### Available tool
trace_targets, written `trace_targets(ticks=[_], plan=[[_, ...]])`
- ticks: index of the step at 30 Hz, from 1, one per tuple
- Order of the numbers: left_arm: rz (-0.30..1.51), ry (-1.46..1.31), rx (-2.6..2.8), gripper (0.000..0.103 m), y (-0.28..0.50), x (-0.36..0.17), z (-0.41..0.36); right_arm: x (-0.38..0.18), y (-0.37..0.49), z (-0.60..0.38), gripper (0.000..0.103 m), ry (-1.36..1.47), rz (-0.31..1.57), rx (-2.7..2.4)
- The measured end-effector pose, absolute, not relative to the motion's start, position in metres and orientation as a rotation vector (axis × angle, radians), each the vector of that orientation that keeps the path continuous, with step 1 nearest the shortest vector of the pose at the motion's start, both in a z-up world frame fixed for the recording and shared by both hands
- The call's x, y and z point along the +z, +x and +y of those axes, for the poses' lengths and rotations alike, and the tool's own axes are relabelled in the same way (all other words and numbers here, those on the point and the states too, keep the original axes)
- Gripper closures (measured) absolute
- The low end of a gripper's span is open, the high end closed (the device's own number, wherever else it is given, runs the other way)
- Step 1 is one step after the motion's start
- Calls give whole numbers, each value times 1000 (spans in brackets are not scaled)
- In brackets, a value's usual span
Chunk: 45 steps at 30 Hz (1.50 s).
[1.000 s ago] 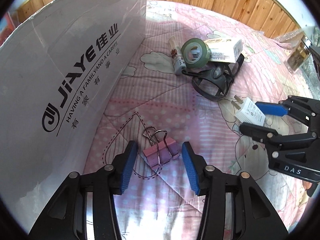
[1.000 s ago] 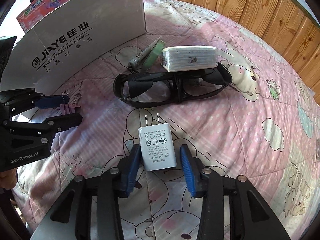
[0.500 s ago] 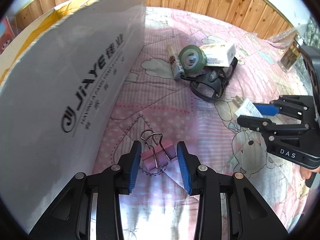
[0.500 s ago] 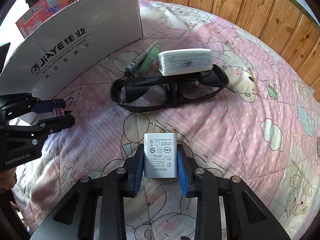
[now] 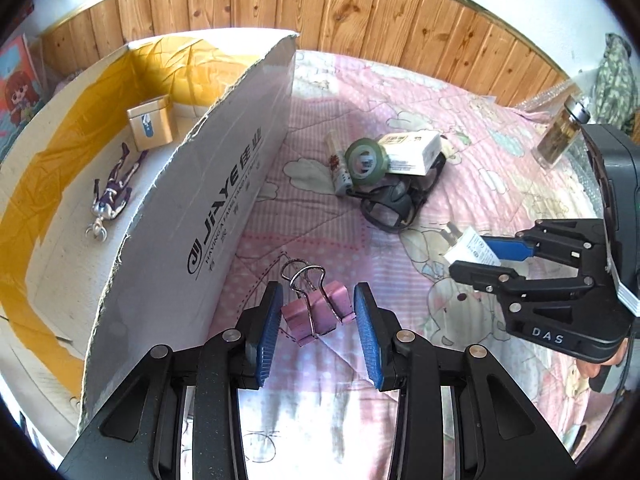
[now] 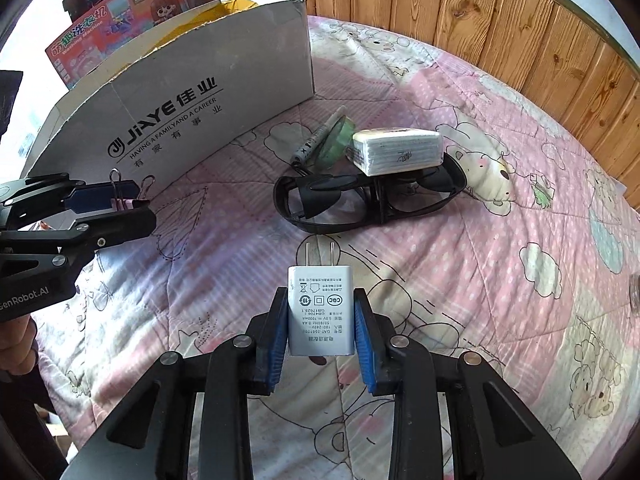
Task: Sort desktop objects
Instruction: 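Carry the charger and binder clips over the cardboard box with both tools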
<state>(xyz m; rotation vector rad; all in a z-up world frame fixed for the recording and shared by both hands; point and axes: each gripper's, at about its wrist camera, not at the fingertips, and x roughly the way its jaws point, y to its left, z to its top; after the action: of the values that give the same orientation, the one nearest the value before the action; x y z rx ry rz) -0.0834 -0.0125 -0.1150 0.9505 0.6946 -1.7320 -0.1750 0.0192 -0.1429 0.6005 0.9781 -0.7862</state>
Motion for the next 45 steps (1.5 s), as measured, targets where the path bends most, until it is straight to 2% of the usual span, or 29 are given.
trace_targets(ticks=[45], plan=[[613, 748, -1864, 65, -59, -20, 39, -29, -141, 66, 71, 551, 752, -951]])
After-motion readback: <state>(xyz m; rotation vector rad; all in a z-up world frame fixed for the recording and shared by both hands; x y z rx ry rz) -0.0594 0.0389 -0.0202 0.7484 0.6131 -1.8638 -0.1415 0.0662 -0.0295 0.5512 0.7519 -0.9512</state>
